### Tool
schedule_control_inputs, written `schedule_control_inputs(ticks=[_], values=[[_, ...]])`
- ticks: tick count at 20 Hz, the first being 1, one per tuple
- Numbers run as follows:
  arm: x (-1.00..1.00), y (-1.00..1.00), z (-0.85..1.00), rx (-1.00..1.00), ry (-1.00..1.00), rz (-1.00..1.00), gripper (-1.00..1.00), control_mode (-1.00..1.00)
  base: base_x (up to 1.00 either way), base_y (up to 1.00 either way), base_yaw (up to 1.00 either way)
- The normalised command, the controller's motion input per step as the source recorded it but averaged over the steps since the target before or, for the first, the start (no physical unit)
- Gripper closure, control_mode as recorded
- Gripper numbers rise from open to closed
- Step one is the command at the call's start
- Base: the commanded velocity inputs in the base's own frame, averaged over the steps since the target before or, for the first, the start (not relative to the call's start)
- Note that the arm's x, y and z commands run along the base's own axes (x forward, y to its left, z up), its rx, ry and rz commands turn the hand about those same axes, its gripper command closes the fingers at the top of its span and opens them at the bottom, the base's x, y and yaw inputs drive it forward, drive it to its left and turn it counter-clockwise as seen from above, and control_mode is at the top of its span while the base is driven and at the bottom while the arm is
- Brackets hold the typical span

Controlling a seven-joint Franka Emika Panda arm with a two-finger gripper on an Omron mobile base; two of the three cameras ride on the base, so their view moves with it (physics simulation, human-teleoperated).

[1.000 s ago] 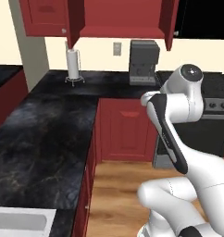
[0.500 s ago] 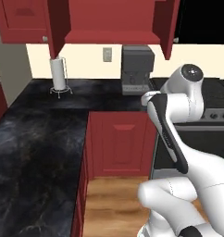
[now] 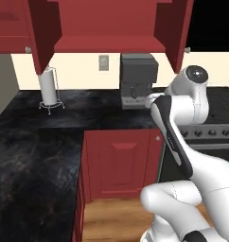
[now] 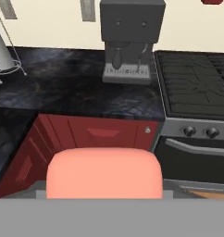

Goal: Pick up the dish brush and bar soap from the sink, and place them back in the cabinet, and close the cabinet doors.

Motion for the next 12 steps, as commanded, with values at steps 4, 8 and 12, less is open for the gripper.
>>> schedule_control_inputs(ticks=[4,8,12], values=[[0.00,0.00,0.00,0.00,0.00,0.00,1.00,1.00,0.61,0.08,-0.06],[0.00,0.00,0.00,0.00,0.00,0.00,1.00,1.00,0.46,0.18,-0.04],[0.00,0.00,0.00,0.00,0.00,0.00,1.00,1.00,0.25,0.33,0.00]])
